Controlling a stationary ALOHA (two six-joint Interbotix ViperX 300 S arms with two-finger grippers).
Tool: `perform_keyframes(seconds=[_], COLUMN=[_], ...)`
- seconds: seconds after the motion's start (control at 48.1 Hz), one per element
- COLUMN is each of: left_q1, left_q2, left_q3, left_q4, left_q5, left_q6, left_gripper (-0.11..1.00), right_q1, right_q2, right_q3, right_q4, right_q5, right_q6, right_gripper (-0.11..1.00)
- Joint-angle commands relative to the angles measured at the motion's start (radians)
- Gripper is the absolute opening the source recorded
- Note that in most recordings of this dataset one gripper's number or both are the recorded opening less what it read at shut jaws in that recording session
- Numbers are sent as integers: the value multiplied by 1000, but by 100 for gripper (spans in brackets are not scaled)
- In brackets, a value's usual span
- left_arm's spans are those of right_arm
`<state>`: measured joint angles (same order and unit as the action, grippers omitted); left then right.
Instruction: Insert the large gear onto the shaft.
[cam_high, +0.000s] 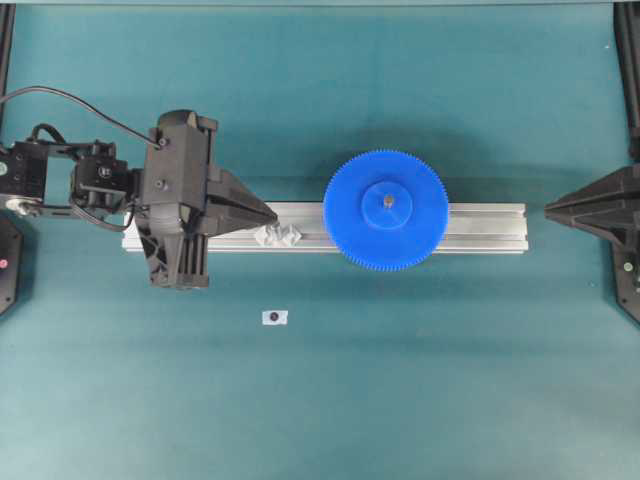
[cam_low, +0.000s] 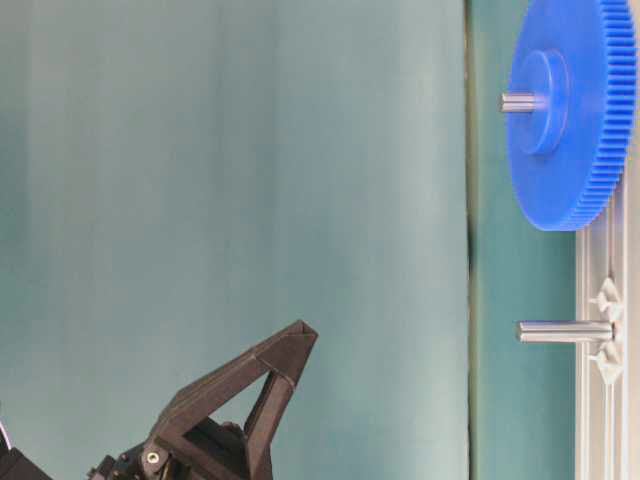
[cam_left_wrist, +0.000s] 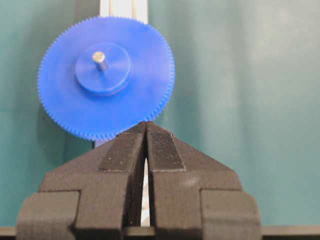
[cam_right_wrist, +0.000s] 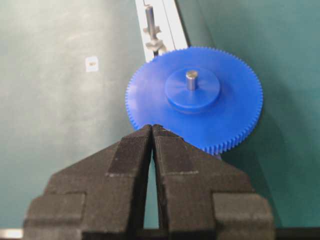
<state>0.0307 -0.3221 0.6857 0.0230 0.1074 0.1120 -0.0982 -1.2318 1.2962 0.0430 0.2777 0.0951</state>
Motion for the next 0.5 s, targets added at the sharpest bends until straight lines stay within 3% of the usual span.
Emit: perform_keyframes(seconds=[0.0,0.478], left_q1=[-5,-3], left_q2=[-5,32], left_q3=[-20,-54], left_q4=[-2,0], left_q5=[-9,-3], left_q6=[3,8], left_gripper=[1,1], right_q1=[-3,-3], right_q2=[6,6], right_q3=[-15,-5], right_q4=[0,-3], right_q5=[-9,-2], right_q6=[5,2], right_gripper=[12,12])
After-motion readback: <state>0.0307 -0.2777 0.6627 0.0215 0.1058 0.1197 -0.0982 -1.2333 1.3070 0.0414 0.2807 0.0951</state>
